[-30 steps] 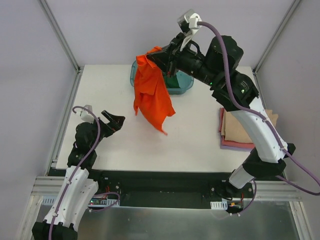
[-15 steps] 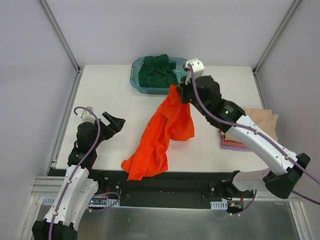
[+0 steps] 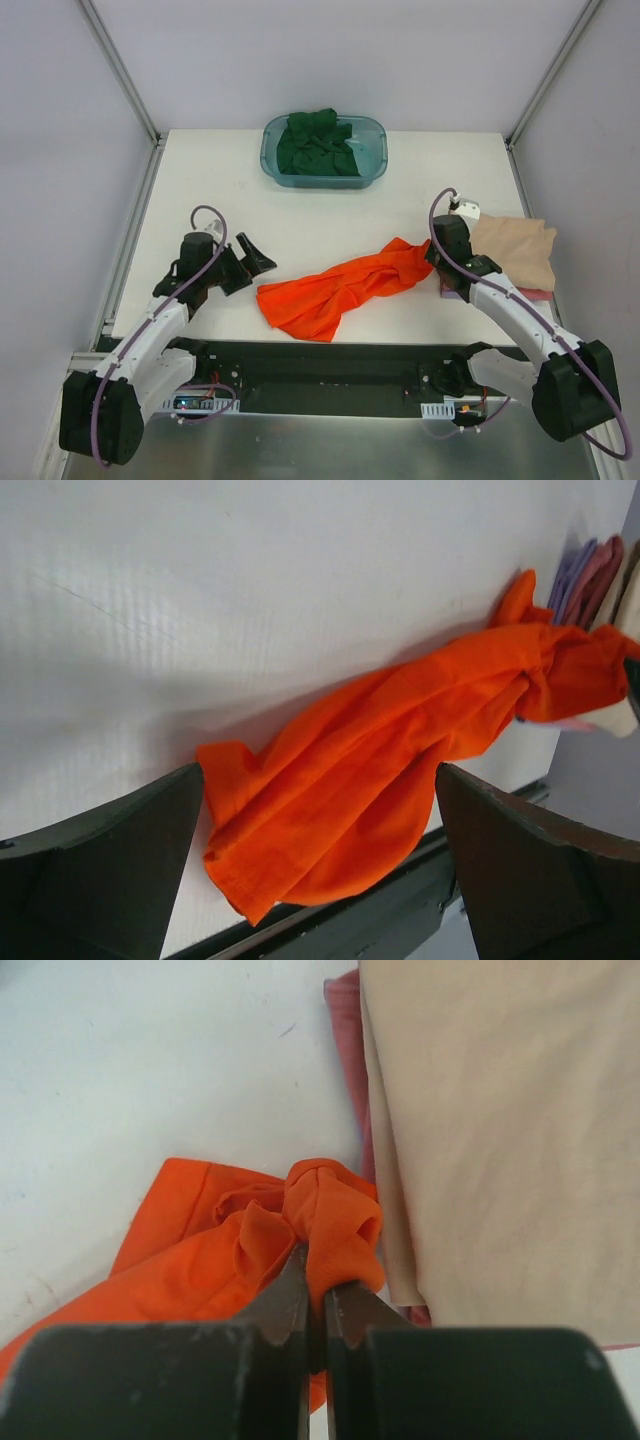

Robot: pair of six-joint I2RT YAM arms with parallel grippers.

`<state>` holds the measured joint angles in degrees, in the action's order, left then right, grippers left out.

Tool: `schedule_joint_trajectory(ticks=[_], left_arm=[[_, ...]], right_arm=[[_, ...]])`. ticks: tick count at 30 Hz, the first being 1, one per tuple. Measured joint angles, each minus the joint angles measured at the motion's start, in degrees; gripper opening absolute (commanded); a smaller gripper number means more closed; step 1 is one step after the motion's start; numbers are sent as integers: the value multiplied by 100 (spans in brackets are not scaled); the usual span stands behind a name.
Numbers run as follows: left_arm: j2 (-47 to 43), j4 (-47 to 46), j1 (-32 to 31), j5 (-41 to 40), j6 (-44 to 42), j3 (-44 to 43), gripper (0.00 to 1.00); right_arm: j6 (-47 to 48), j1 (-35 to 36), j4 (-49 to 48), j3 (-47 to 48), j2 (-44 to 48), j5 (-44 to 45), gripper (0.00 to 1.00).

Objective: Fold and stack the t-shirts
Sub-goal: Move the tshirt to the center of the board, then flatten out the tshirt

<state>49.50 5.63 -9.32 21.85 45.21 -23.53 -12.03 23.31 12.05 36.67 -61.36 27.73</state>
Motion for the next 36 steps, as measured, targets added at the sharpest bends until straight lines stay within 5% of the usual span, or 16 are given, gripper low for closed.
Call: schedule_joint_trajectory(ticks=[5, 12, 27, 32, 36], left_arm=[[13, 39, -804, 20, 15, 127, 88], [-9, 579, -874, -468, -74, 175, 82], [-426, 1215, -981, -608, -120, 476, 33], [-426, 1233, -1067, -588, -127, 474, 6], [-431, 1244, -1154, -564, -127, 472, 0]], right_arm=[[-146, -24, -151, 0, 85, -15, 1], [-192, -24, -155, 0, 227, -98, 1], [-190, -31, -151, 0, 280, -160, 1], [-190, -31, -151, 0, 232, -162, 1], [-190, -31, -144, 0, 203, -164, 1]])
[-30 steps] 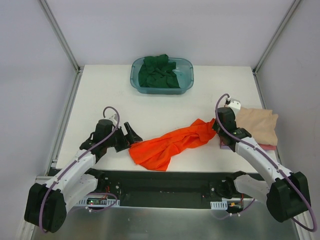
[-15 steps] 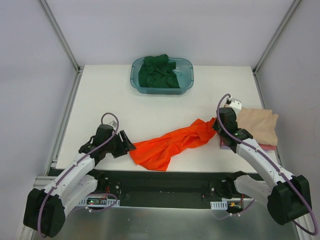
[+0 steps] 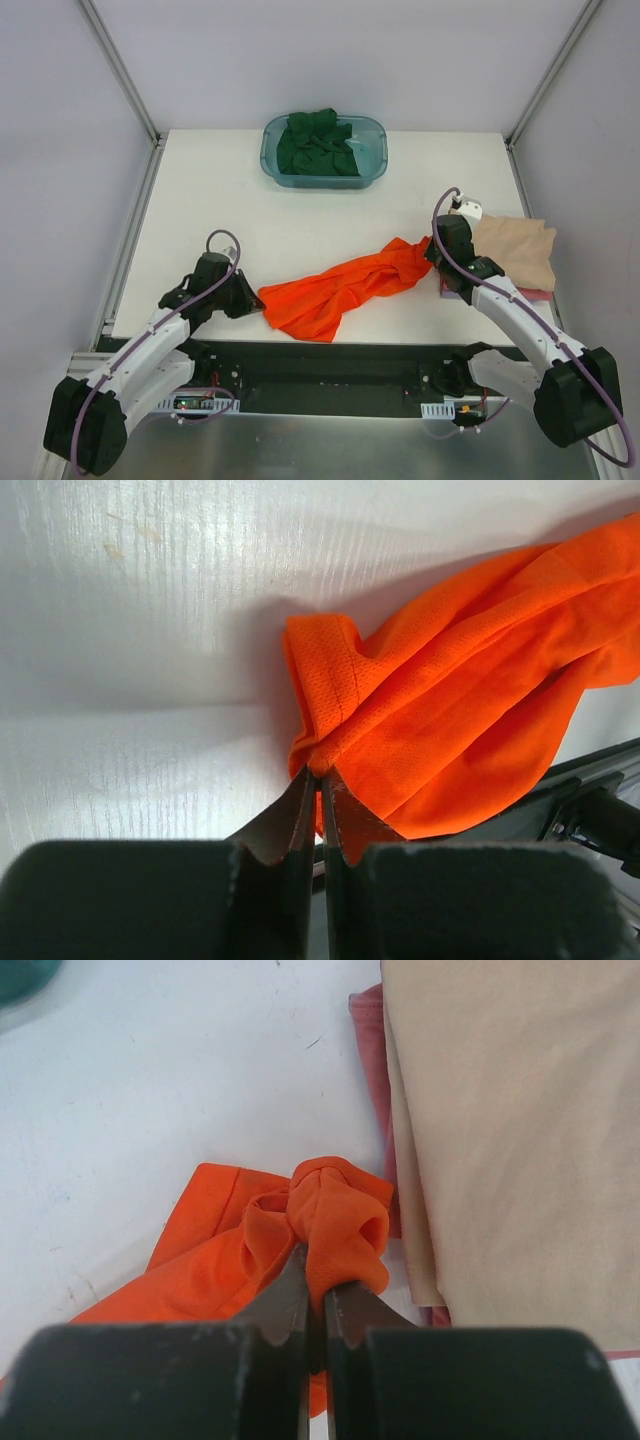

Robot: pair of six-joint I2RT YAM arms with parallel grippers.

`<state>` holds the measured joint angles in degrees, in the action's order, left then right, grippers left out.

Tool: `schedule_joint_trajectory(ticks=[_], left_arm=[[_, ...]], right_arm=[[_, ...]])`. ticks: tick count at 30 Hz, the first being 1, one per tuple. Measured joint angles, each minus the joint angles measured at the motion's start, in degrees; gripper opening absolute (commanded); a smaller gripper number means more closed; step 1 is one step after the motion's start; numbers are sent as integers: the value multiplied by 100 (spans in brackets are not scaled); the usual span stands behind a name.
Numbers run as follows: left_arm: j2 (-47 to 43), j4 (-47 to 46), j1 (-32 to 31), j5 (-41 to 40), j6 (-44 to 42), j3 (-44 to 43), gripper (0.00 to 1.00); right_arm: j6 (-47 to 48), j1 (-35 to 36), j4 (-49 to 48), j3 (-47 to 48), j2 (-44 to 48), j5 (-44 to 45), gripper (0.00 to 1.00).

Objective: Fold and stack the t-shirts
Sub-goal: Flatten out the tshirt

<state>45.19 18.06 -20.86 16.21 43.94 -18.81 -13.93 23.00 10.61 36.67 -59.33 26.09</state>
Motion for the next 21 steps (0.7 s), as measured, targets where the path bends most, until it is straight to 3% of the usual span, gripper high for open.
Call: schedule_joint_trajectory(ticks=[11, 21], left_arm=[[-693, 483, -170, -138, 20, -168, 0], [-1421, 1198, -170, -1169, -151, -2002, 0]], right_arm=[[24, -4, 15, 0, 114, -149, 1], [271, -4, 531, 660, 1178, -588, 1]])
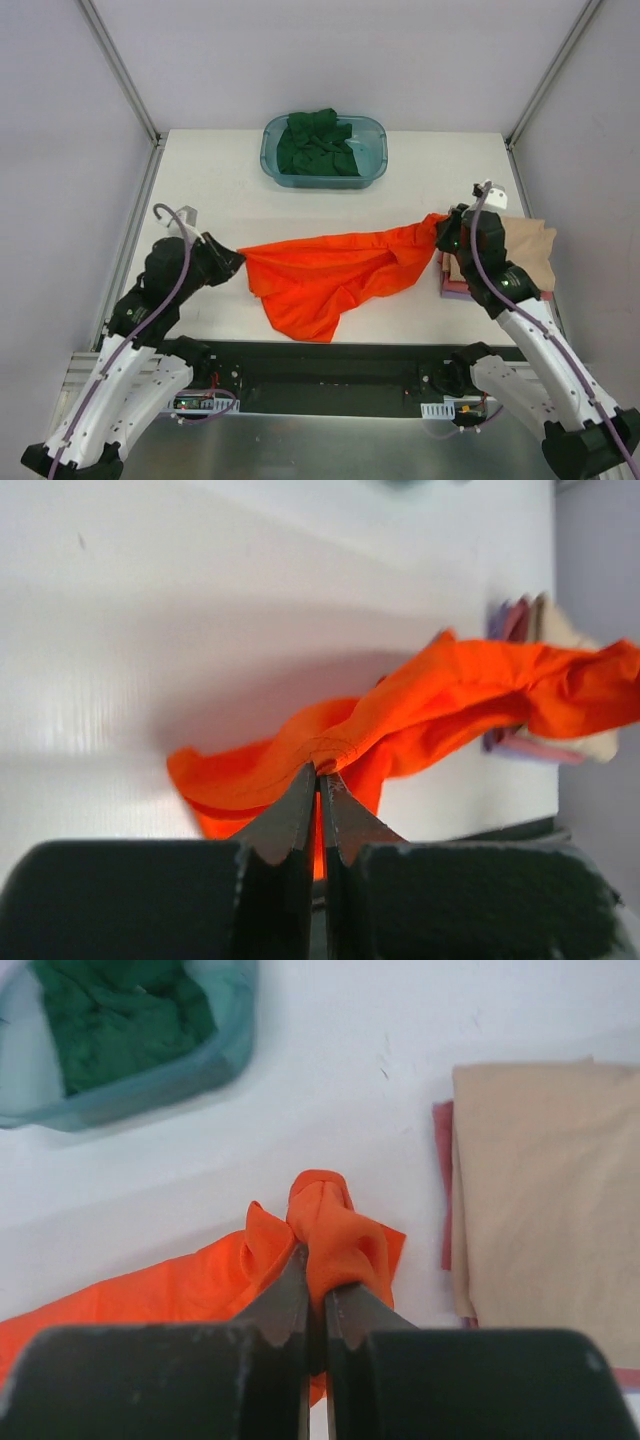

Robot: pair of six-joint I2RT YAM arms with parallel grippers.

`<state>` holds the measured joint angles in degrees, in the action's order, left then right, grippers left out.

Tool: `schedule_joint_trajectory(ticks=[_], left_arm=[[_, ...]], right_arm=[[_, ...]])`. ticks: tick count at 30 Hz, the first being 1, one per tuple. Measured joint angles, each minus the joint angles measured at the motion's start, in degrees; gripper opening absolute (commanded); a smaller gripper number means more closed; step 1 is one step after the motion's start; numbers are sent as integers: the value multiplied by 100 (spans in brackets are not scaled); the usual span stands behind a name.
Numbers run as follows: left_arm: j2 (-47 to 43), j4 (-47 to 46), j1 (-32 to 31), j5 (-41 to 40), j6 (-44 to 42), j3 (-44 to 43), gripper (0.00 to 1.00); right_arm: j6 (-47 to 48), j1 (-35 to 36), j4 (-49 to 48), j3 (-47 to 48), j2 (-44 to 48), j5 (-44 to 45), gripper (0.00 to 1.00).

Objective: Fold and stack the t-shirts
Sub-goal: Flatten out the tshirt

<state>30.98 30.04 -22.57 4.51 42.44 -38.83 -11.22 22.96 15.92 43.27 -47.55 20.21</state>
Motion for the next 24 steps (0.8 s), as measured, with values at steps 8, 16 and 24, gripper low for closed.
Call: schedule_joint_trajectory(ticks=[8, 16, 24], left_arm=[[-485, 168, 0, -1193, -280, -2107, 0], [-313, 234, 0, -1394, -772, -4487, 0], [-212, 151, 0, -1172, -1147, -5727, 0]], right_arm=[[20, 0, 772, 1419, 1167, -743, 1], [-382, 0, 1320, 3397, 1650, -2006, 1], [-837, -2, 1349, 4601, 1690, -3150, 1]])
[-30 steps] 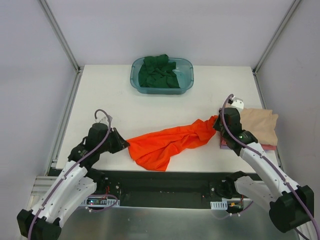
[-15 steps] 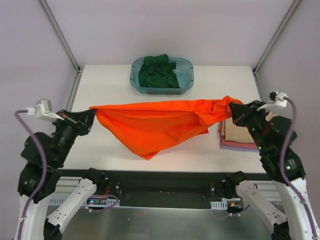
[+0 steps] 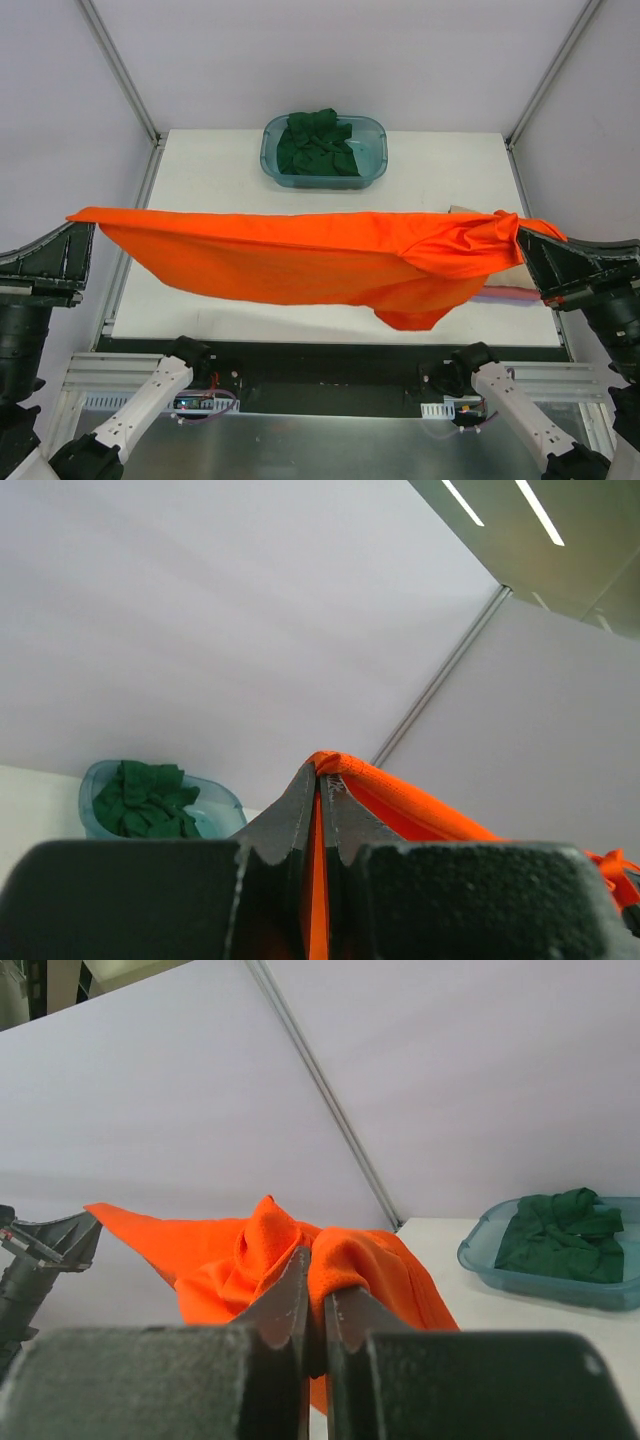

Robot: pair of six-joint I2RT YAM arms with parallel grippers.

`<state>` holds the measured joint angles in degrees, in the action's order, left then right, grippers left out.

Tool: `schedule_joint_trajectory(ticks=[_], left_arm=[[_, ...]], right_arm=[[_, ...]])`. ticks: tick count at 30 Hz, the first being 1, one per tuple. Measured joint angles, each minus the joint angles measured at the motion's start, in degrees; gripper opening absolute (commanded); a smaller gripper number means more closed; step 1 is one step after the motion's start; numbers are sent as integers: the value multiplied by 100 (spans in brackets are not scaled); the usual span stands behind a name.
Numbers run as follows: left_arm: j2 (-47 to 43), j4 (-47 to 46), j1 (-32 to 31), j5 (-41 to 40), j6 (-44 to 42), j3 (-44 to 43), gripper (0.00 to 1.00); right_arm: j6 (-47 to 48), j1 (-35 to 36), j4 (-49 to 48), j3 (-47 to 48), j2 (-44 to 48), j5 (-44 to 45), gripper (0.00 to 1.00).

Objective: Fold and stack the t-shirts
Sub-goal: Flatten out the tshirt

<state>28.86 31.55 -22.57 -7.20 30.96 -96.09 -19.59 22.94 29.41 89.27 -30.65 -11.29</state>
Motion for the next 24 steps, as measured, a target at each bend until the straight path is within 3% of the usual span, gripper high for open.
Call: schedule_joint_trajectory(ticks=[6, 12, 13, 14, 16, 17, 18, 21, 24], left_arm=[[387, -94, 0, -481, -251, 103, 0], [1888, -455, 26, -2085, -501, 1106, 3], [2295, -514, 111, -2295, -501, 1325, 7], [2656, -551, 229, -2339, -501, 1491, 9], [3598, -662, 693, -2116, -459, 1856, 66], [4155, -678, 973, -1910, -444, 1971, 84], [4717, -678, 1244, -1716, -409, 2059, 99], [6078, -570, 1794, -1283, -291, 2199, 99], [6483, -345, 1965, -1043, -229, 2409, 99]], right_arm=[[-79, -7, 52, -74, -101, 289, 1], [-79, -13, -46, -1185, -1021, 1792, 7], [-98, -15, -133, -1480, -1316, 2013, 15], [-133, -17, -227, -1784, -1650, 2208, 32], [-216, -22, -452, -2310, -2330, 2485, 81], [-227, -26, -603, -2559, -2743, 2579, 96], [-170, -28, -717, -2736, -3195, 2612, 96], [197, -42, -719, -2736, -4492, 2605, 96], [520, -42, -595, -2468, -5123, 2590, 96]])
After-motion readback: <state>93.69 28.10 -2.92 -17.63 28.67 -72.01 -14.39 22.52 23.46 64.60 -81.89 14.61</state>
